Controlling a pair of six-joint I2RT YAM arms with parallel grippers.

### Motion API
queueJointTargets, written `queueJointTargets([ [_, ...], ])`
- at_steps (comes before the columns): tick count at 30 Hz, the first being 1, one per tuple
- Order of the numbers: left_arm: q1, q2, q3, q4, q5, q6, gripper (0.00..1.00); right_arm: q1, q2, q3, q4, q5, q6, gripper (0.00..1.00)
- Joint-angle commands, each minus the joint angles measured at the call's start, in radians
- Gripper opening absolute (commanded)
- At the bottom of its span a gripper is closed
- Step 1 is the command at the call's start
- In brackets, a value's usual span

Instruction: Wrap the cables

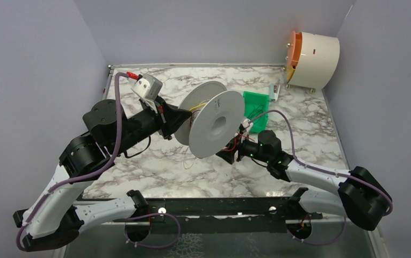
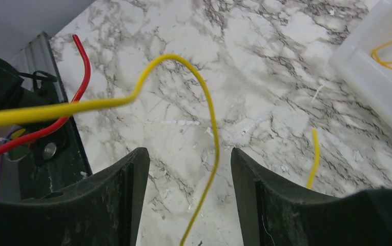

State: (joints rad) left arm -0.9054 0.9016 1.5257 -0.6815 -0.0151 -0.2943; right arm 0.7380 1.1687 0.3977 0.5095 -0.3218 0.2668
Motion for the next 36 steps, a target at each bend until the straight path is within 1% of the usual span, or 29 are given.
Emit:
queueJointTargets([
  [1, -0.003, -0.008, 0.053, 0.105, 0.031, -0.027, 0.0, -0.003, 0.031, 0.005, 0.126, -0.101, -0.041, 0.64],
  [6, -0.003, -0.002, 0.064, 0.112, 0.051, -0.037, 0.0, -0.004, 0.102, 0.01, 0.175, -0.091, -0.043, 0.6],
  [7, -0.004, -0.002, 0.068, 0.112, 0.056, -0.04, 0.0, -0.003, 0.111, 0.006, 0.19, -0.094, -0.042, 0.59],
  [8, -0.003, -0.001, 0.073, 0.114, 0.06, -0.042, 0.0, -0.004, 0.121, 0.005, 0.203, -0.097, -0.041, 0.55],
  [10, -0.003, -0.005, 0.078, 0.114, 0.06, -0.047, 0.0, -0.003, 0.144, 0.003, 0.226, -0.105, -0.038, 0.43],
  [13, -0.004, -0.009, 0.079, 0.119, 0.053, -0.054, 0.0, -0.003, 0.176, 0.0, 0.249, -0.111, -0.018, 0.13],
  [14, -0.003, -0.011, 0.078, 0.122, 0.047, -0.057, 0.0, -0.003, 0.18, -0.003, 0.252, -0.109, -0.013, 0.04],
  [15, -0.003, -0.013, 0.076, 0.125, 0.039, -0.06, 0.0, -0.003, 0.18, -0.009, 0.251, -0.101, -0.007, 0.01],
  [18, -0.003, -0.027, 0.061, 0.142, -0.008, -0.08, 0.0, -0.003, 0.147, -0.045, 0.252, -0.07, 0.0, 0.01],
  [22, -0.003, -0.05, 0.024, 0.187, -0.109, -0.101, 0.0, -0.003, 0.067, -0.122, 0.251, -0.002, 0.021, 0.01],
  [24, -0.003, -0.056, 0.011, 0.211, -0.161, -0.104, 0.0, -0.003, 0.029, -0.149, 0.245, 0.007, 0.031, 0.01],
  [28, -0.003, -0.048, -0.001, 0.245, -0.267, -0.088, 0.0, -0.003, -0.057, -0.183, 0.134, 0.063, 0.058, 0.01],
  [32, -0.003, -0.036, -0.013, 0.283, -0.38, -0.077, 0.0, -0.003, -0.189, -0.235, 0.047, 0.119, 0.073, 0.01],
  [36, -0.003, -0.023, -0.034, 0.363, -0.483, -0.069, 0.0, 0.002, -0.257, -0.243, -0.024, 0.124, 0.076, 0.01],
])
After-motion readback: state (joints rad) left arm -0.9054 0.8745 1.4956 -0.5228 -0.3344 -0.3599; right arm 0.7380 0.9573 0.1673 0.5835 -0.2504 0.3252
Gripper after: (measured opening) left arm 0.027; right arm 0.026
